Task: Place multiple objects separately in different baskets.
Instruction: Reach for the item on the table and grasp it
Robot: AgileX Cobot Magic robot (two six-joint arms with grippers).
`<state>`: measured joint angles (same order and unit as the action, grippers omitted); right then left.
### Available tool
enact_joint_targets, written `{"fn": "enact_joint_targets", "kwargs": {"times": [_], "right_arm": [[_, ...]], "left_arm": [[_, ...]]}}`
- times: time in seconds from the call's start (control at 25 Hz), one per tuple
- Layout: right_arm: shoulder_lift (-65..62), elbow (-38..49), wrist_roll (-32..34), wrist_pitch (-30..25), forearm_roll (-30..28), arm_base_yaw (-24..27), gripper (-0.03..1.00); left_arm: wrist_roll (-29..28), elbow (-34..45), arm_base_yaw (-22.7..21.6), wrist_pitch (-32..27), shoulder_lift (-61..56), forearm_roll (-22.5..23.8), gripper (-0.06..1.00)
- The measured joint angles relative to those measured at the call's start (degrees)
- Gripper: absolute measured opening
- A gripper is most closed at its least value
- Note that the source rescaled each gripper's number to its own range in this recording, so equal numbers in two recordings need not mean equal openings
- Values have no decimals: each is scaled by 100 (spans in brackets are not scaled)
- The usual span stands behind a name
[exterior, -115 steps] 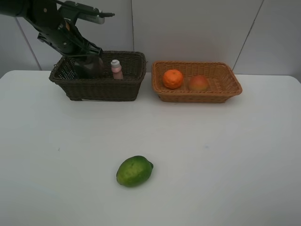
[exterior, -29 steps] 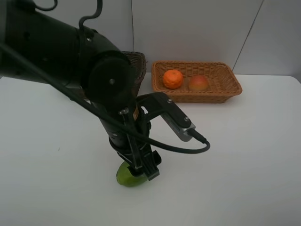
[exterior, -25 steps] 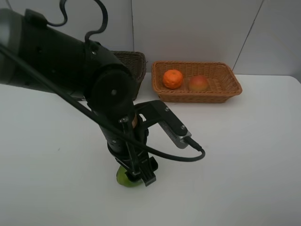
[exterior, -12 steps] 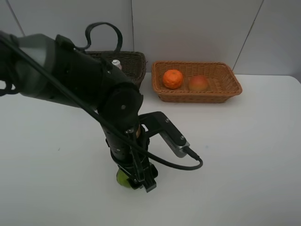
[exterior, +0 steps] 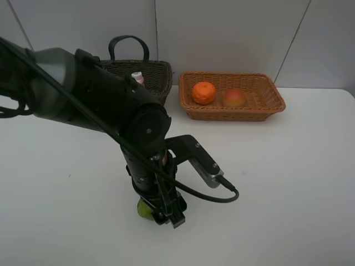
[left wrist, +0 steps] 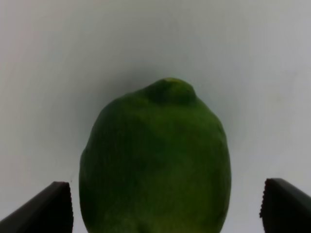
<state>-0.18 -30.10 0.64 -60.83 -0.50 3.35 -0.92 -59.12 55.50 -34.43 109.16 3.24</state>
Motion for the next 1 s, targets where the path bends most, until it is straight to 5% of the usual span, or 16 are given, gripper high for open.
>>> {"fn": "enact_joint_targets", "kwargs": {"times": [1.0], "right_arm": [[0, 0, 0, 0, 0, 0, 97]], "left_arm": [[0, 0, 0, 34, 404, -128, 100]]}}
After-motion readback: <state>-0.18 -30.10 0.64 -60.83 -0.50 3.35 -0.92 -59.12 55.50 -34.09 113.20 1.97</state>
